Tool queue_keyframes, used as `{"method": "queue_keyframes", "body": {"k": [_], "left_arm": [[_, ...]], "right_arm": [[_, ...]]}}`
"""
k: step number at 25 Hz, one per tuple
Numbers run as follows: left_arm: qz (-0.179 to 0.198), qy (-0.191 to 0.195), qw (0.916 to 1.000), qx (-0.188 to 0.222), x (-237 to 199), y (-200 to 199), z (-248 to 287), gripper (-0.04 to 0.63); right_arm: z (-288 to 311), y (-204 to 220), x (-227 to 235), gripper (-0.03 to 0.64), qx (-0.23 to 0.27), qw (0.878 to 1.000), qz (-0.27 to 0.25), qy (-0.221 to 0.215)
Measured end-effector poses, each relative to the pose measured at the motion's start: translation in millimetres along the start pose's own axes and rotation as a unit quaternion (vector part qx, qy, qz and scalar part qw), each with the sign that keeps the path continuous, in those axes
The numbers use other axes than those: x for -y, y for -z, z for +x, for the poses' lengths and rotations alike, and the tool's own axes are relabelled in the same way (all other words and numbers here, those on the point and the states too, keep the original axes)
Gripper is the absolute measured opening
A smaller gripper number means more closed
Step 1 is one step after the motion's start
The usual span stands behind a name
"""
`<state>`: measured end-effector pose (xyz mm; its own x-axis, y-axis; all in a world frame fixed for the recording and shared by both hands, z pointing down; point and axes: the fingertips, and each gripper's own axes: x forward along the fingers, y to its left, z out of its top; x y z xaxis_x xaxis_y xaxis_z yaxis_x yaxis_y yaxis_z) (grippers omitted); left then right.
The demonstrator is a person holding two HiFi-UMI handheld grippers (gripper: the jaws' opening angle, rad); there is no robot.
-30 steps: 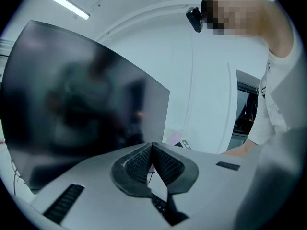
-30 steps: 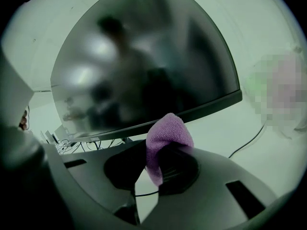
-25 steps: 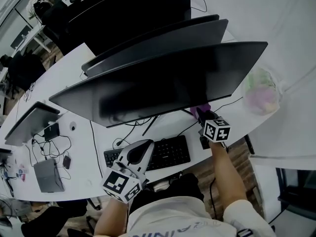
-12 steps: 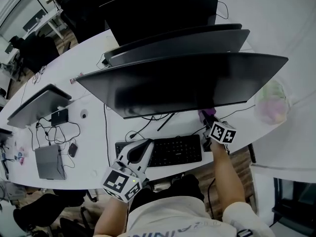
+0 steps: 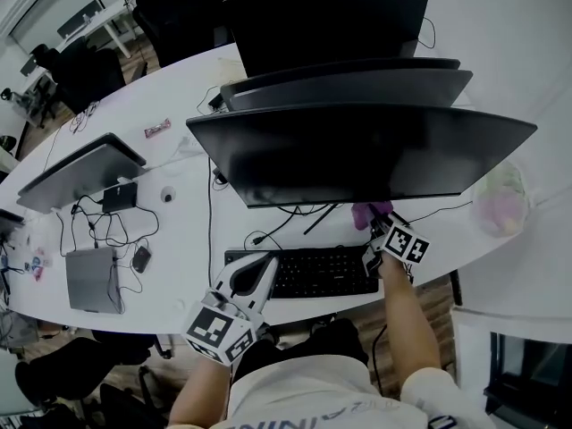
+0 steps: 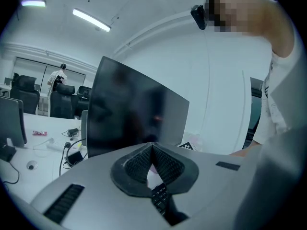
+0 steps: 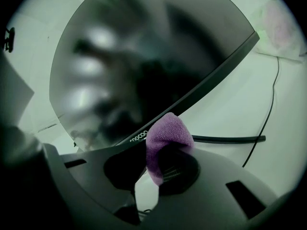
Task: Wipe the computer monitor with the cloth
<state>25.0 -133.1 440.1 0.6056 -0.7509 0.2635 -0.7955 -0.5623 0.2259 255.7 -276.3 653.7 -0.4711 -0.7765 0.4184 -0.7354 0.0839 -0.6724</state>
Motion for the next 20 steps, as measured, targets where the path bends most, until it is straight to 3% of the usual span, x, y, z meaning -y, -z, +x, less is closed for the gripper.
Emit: {"method": "queue_keyframes", "body": {"k": [20], "left_arm": [[-0.002,-0.035,0.9993,0.012,-48,0,-54,0.005]], "right_arm": [[34,42,-62,0.063,-0.021,0.999,0.035,-0.021]]}}
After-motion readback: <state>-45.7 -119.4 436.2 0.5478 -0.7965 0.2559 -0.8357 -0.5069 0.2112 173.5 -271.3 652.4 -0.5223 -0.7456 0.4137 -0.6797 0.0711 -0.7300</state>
